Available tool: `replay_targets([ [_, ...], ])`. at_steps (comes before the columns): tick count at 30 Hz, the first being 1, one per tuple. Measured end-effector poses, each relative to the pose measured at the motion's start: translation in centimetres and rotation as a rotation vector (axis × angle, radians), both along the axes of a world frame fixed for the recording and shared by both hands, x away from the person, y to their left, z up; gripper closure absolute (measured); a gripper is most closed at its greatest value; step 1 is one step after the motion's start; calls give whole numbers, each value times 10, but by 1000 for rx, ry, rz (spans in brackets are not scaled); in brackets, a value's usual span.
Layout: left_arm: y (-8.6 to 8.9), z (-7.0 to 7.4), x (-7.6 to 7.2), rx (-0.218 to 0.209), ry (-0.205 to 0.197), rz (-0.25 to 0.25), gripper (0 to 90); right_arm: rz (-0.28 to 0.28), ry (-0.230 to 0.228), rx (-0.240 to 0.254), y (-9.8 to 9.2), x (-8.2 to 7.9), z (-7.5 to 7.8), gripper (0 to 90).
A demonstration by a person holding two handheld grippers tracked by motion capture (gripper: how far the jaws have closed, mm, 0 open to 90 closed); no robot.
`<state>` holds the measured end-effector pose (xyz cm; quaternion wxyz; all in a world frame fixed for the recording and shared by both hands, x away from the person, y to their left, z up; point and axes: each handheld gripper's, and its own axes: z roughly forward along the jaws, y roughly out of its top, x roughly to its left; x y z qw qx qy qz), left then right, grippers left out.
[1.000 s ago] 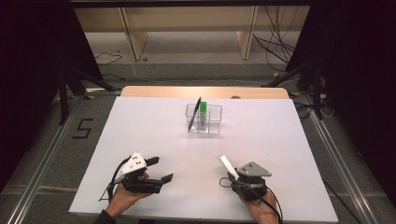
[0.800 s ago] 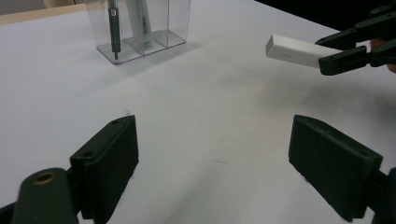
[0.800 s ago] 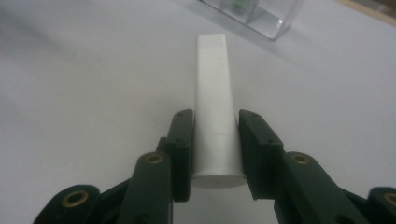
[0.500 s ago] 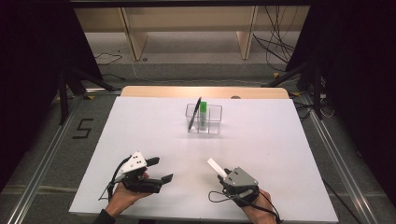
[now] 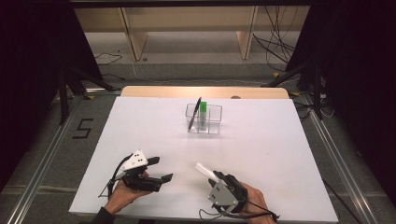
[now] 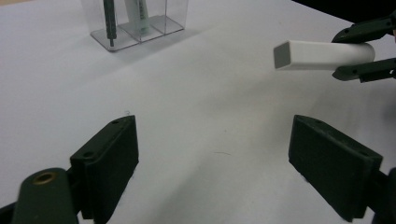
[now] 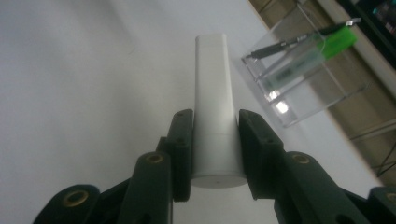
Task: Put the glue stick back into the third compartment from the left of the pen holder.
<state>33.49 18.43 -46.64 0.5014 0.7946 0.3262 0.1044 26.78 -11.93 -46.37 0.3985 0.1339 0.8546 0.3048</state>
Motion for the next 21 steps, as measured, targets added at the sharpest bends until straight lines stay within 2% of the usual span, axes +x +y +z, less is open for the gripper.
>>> replay_targets([
  [2, 0, 3, 1, -13, 10, -14, 158, 34, -47, -56, 3, -4, -1, 677],
  [4, -3, 5, 2, -1, 12, -33, 159, 52, -100, -89, 7, -6, -4, 676],
  [6, -6, 7, 2, 27, 11, -61, 159, 83, -139, -144, 9, -7, -5, 676],
  [10, -12, 16, 4, 40, 18, -112, 159, 121, -203, -202, 12, -9, -9, 677],
  [13, -15, 23, 7, 55, 22, -148, 159, 152, -242, -228, 15, -12, -13, 677],
  [17, -21, 32, 9, 95, 20, -207, 159, 197, -320, -291, 20, -14, -18, 676],
  [21, -29, 38, 11, 139, 29, -269, 159, 235, -369, -328, 24, -17, -21, 677],
])
